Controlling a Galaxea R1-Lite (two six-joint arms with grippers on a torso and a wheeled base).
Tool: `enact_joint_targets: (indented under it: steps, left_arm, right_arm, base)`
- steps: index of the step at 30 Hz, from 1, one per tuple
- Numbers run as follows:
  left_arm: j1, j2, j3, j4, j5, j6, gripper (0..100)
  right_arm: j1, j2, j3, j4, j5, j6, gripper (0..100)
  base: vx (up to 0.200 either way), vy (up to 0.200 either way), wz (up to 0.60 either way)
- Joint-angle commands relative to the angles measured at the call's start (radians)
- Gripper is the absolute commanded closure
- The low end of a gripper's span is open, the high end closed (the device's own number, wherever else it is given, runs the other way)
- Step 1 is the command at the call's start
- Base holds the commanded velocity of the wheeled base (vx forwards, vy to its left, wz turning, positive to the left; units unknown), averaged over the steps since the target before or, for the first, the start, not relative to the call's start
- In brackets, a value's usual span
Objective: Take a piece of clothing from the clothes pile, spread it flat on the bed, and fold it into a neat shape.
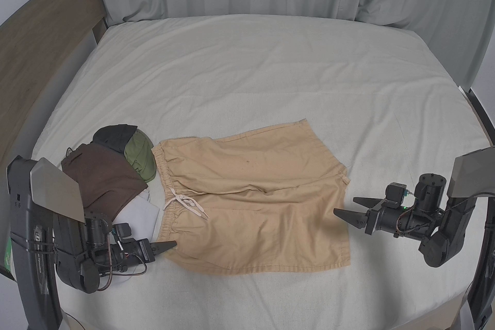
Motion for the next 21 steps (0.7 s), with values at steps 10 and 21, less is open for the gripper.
enact_joint_targets:
  steps: [10, 21]
  left_arm:
    - [-0.001, 0.007, -0.004, -0.002, 0.000, 0.003, 100]
    - [-0.001, 0.008, -0.004, -0.002, 0.000, 0.008, 100]
  right_arm:
    - [-0.004, 0.009, 0.023, 0.002, 0.002, 0.000, 0]
    - [-0.027, 0.081, 0.111, 0.002, 0.019, -0.012, 0]
  base:
    - [0.000, 0.000, 0.00]
    - [0.000, 0.000, 0.00]
